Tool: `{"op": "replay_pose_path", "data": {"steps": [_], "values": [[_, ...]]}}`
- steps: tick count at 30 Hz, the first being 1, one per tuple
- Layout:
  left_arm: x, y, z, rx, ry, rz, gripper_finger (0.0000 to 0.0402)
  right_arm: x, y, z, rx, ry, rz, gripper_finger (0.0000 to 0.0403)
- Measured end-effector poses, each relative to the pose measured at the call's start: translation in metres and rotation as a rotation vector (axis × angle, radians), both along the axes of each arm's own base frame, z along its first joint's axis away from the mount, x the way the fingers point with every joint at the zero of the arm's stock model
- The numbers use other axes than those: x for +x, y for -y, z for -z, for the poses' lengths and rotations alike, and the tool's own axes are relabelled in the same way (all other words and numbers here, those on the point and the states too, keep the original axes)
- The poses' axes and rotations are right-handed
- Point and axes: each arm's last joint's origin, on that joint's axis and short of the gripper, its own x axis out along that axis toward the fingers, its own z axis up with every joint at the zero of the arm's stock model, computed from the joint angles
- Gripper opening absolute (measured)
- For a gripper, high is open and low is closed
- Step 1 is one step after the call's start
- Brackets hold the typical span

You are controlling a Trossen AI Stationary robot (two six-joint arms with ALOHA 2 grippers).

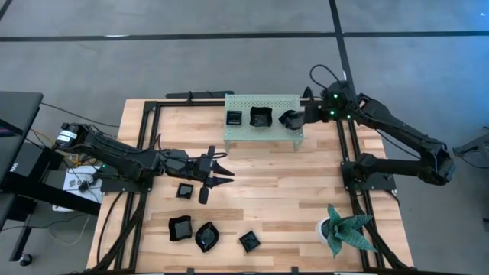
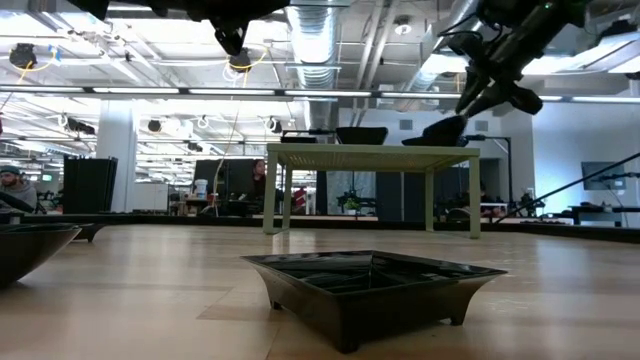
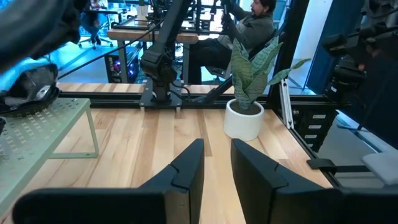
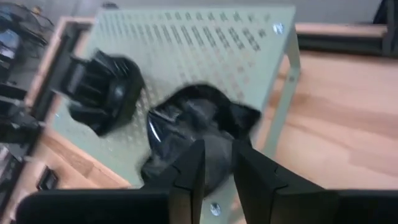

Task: Pick & Place Mini shaped plates
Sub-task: Stack the leaf shaped plate on top of the other leaf shaped plate on the shelf, then stack the square plate on top of the other square plate on the shelf

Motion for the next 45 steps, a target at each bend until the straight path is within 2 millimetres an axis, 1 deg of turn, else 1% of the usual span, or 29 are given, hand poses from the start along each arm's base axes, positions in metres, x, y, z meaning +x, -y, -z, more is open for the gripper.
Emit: {"op": "replay_pose_path", "data": {"steps": [5,15,24,28,33,35,39,41,45], "values": [[0.000,0.000,0.000,0.000,-0.001,0.000,0.0081,0.002,-0.007,0.005,0.044,-0.051,-0.034,0.0076],[0.000,0.000,0.000,-0.004,-0.001,-0.001,0.0081,0.013,-0.019,0.005,-0.009,-0.073,-0.170,0.0076],[0.000,0.000,0.000,-0.004,-0.001,0.000,0.0081,0.036,-0.024,0.020,0.010,-0.148,-0.283,0.0076],[0.000,0.000,0.000,-0.004,-0.001,0.000,0.0081,0.050,-0.019,0.020,-0.049,-0.103,-0.310,0.0076],[0.000,0.000,0.000,-0.004,-0.002,-0.001,0.0081,0.061,-0.013,0.012,-0.172,-0.004,-0.337,0.0075],[0.000,0.000,0.000,-0.004,-0.001,0.000,0.0081,0.062,-0.012,0.010,-0.186,0.012,-0.339,0.0075],[0.000,0.000,0.000,-0.004,-0.001,0.000,0.0081,0.056,-0.016,0.007,-0.180,0.002,-0.338,0.0075],[0.000,0.000,0.000,-0.004,-0.002,0.000,0.0081,0.052,-0.017,0.009,-0.177,-0.051,-0.306,0.0075],[0.000,0.000,0.000,-0.009,-0.003,-0.001,0.0081,0.043,-0.018,0.019,-0.139,-0.210,-0.251,0.0075]]}}
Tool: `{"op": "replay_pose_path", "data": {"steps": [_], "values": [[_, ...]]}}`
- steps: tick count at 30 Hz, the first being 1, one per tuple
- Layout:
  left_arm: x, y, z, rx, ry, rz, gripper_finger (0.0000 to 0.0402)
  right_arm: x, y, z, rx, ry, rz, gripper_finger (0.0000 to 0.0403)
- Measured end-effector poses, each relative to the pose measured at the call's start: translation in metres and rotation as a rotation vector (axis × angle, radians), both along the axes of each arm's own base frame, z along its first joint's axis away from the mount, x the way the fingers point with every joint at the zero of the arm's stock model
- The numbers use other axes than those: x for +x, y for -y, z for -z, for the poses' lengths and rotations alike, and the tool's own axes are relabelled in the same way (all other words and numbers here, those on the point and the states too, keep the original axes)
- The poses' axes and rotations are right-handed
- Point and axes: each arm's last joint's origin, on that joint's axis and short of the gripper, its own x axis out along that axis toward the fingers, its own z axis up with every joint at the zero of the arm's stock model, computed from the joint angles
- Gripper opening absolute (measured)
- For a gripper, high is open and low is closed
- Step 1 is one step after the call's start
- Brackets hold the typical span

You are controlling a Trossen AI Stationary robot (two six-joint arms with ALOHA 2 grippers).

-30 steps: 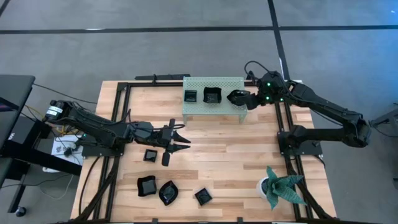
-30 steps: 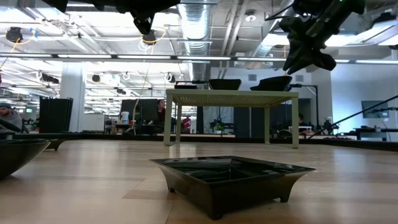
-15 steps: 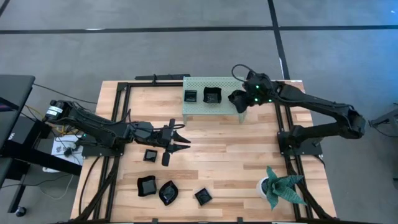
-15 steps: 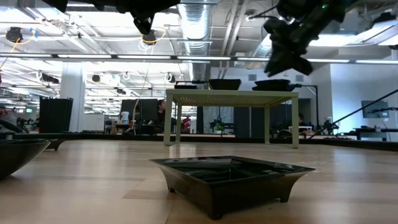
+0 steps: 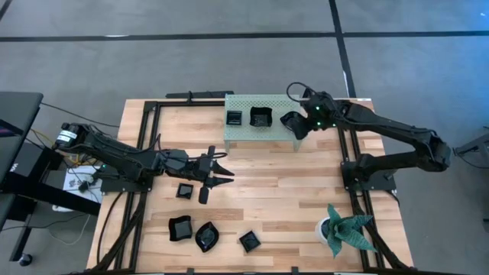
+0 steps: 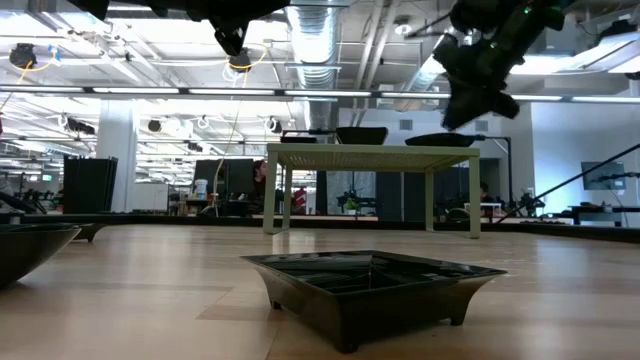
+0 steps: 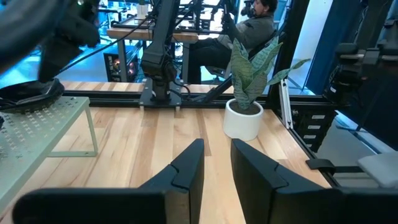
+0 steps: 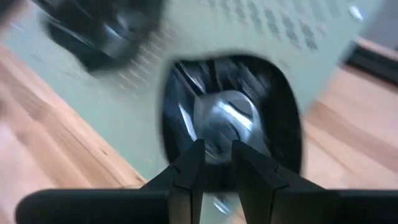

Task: Pick & Place Mini shaped plates
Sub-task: Stack the square plate on top of the other square plate on the shelf

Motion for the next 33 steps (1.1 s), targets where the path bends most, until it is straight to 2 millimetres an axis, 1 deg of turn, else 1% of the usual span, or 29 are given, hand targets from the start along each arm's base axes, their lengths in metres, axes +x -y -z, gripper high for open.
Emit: {"op": "replay_pose_path", "data": {"steps": [2,7,10,13,15,20,23,24,26,29,31,33], "values": [[0.000,0.000,0.000,-0.002,0.000,0.000,0.0081,-0.003,-0.001,0.003,0.015,-0.041,0.006,0.0075],[0.000,0.000,0.000,-0.002,-0.001,0.000,0.0081,0.001,-0.004,0.000,-0.001,-0.013,-0.013,0.0075],[0.000,0.000,0.000,-0.003,-0.001,0.000,0.0081,0.004,-0.007,-0.008,-0.014,0.012,-0.032,0.0075],[0.000,0.001,0.000,-0.002,-0.001,0.002,0.0081,0.009,-0.014,-0.022,-0.033,0.049,-0.075,0.0075],[0.000,0.001,0.000,0.008,0.001,0.007,0.0081,0.014,-0.023,-0.034,-0.049,0.075,-0.125,0.0075],[-0.002,0.007,0.000,0.057,0.009,0.038,0.0081,0.018,-0.054,-0.067,-0.181,0.119,-0.365,0.0075],[-0.003,0.011,0.000,0.058,0.011,0.052,0.0081,0.012,-0.077,-0.074,-0.272,0.130,-0.504,0.0075],[-0.003,0.012,0.000,0.059,0.011,0.057,0.0081,0.009,-0.084,-0.074,-0.304,0.131,-0.550,0.0075],[-0.004,0.014,-0.001,0.059,0.015,0.064,0.0081,0.002,-0.097,-0.064,-0.378,0.140,-0.631,0.0075],[-0.003,0.015,-0.004,0.052,0.040,0.067,0.0081,-0.003,-0.108,-0.033,-0.503,0.228,-0.666,0.0075],[-0.002,0.015,-0.008,0.049,0.053,0.062,0.0081,-0.007,-0.110,-0.007,-0.571,0.294,-0.697,0.0075],[0.000,0.013,-0.015,0.044,0.071,0.055,0.0081,-0.012,-0.111,0.014,-0.620,0.356,-0.734,0.0075]]}}
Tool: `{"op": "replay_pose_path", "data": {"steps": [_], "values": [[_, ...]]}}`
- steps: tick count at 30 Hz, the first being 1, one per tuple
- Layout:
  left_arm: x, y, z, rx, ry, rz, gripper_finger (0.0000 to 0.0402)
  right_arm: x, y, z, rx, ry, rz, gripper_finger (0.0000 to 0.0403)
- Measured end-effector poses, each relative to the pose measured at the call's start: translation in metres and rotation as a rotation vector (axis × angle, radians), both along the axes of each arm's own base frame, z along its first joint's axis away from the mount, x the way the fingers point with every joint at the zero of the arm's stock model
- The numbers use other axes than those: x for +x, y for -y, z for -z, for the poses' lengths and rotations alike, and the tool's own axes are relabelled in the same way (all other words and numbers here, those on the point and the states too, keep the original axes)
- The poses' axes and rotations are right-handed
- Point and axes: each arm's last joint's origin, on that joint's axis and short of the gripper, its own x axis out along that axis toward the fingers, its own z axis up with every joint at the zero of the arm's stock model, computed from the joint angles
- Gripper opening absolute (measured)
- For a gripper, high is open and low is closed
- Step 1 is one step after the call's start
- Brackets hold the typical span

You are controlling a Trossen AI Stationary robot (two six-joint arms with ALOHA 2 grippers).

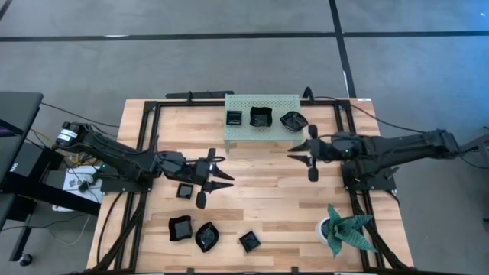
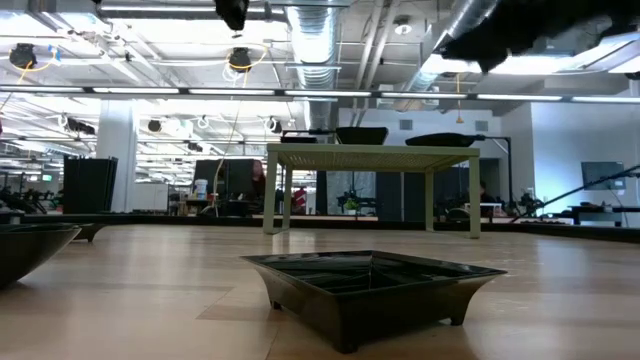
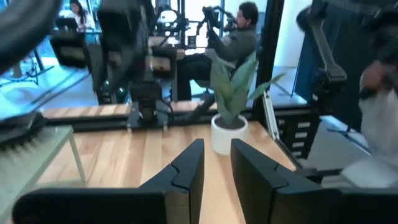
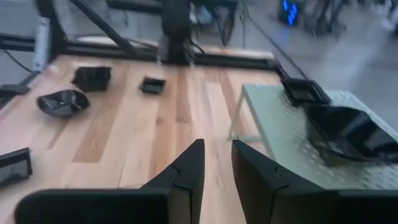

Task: Pick & Place Mini shaped plates
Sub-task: Stack the square plate on top of the other square plate on the shelf

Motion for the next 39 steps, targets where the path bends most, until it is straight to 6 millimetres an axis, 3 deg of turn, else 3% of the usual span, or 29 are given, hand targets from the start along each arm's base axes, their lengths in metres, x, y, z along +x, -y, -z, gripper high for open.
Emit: {"op": "replay_pose_path", "data": {"steps": [3,9,14,20,31,39], "values": [[0.003,-0.003,-0.005,0.003,-0.013,-0.013,0.0082,-0.004,0.001,0.016,-0.032,0.081,-0.046,0.0075],[0.000,-0.008,0.014,-0.065,-0.243,-0.085,0.0110,-0.010,0.005,0.004,-0.053,0.194,-0.045,0.0075],[-0.015,0.000,0.040,-0.059,-0.541,-0.092,0.0141,-0.011,0.005,0.004,-0.081,0.190,-0.055,0.0075],[-0.038,0.012,0.062,-0.079,-0.807,-0.109,0.0152,-0.007,0.005,0.007,-0.081,0.168,-0.058,0.0075],[-0.077,0.021,0.113,-0.034,-0.986,-0.145,0.0141,-0.004,0.004,0.010,-0.080,0.148,-0.059,0.0075],[-0.092,0.019,0.126,0.003,-1.090,-0.183,0.0130,-0.004,0.004,0.010,-0.044,0.152,-0.051,0.0075]]}}
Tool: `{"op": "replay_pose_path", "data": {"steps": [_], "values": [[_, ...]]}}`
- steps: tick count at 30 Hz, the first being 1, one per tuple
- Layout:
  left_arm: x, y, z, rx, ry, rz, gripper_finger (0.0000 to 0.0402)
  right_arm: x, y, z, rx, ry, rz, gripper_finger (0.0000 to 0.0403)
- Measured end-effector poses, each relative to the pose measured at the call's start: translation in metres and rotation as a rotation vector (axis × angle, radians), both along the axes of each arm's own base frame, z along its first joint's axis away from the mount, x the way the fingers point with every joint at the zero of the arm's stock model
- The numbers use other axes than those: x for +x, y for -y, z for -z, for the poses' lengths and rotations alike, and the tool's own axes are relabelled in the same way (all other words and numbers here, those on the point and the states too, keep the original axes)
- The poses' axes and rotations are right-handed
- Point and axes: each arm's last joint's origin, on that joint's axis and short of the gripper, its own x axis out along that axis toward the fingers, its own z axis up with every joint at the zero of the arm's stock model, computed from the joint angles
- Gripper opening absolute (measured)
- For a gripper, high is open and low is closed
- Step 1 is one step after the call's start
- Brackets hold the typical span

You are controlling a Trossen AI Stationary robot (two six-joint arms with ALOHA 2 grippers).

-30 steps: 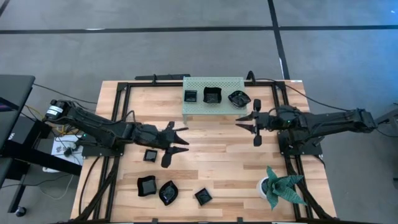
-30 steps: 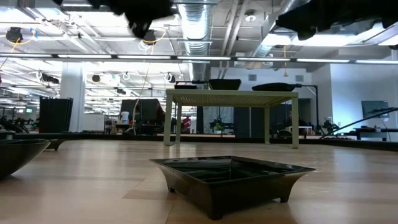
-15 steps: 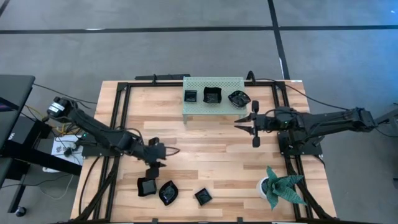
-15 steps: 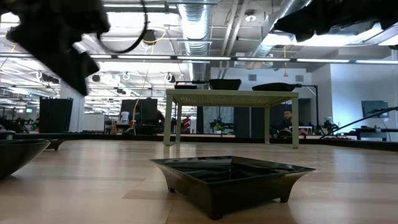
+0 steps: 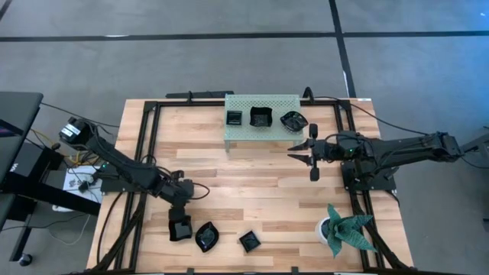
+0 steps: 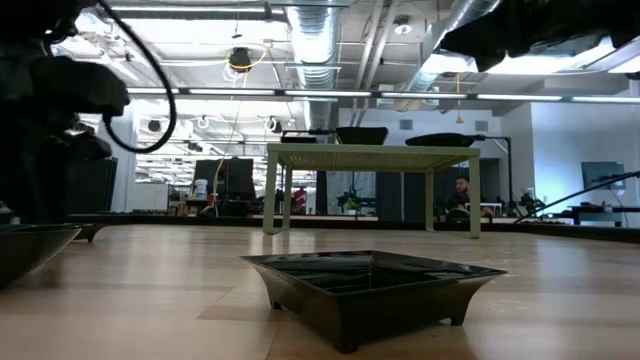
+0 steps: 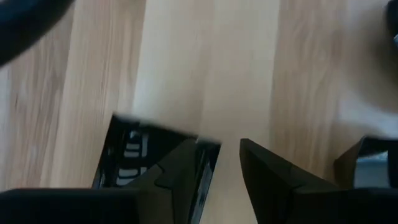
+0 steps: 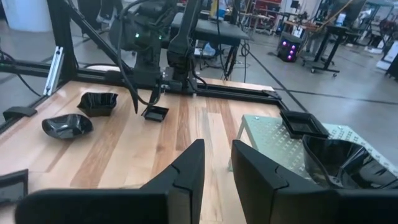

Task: Pick & Place Mini shaped plates
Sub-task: Stack the square plate on top of the other square plate on the shelf

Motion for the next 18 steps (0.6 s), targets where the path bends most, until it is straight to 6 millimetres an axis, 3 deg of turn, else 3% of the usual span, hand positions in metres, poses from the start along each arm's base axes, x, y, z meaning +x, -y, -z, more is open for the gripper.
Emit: {"op": "replay_pose_path", "data": {"steps": [18], "values": [[-0.015,-0.004,0.016,0.080,-0.028,-0.053,0.0127,0.000,0.000,0.000,0.103,0.008,0.015,0.0075]]}}
